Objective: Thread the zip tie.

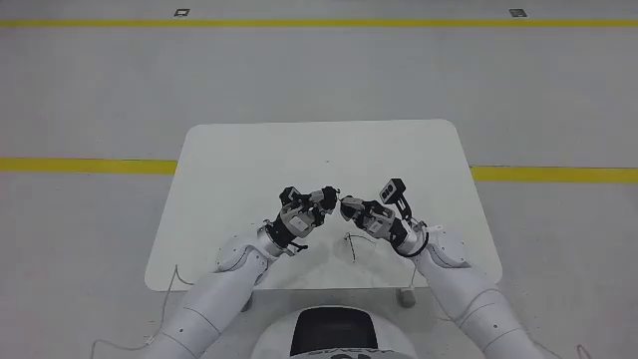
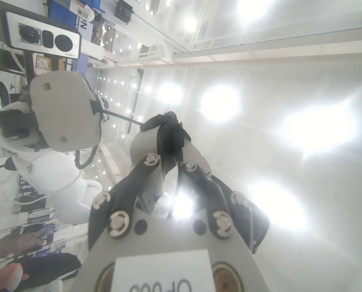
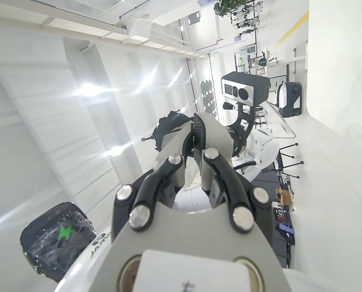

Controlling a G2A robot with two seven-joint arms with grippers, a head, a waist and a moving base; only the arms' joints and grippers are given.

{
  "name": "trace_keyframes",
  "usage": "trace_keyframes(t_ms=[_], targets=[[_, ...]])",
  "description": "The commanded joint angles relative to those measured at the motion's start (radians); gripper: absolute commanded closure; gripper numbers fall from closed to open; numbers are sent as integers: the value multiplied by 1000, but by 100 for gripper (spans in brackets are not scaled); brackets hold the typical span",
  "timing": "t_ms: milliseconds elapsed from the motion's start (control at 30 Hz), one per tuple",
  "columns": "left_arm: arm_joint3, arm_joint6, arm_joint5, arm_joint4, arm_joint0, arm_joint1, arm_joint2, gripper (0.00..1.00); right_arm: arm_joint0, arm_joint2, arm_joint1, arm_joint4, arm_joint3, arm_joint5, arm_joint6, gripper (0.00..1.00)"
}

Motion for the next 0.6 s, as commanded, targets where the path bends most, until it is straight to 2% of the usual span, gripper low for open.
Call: trace_keyframes(t_ms=[0, 567], targets=[[0, 0, 0, 0, 0, 0, 0, 100, 1, 0, 0, -2, 1, 1, 1, 100], [0, 0, 0, 0, 0, 0, 0, 100, 6, -5, -1, -17, 5, 14, 2, 100]])
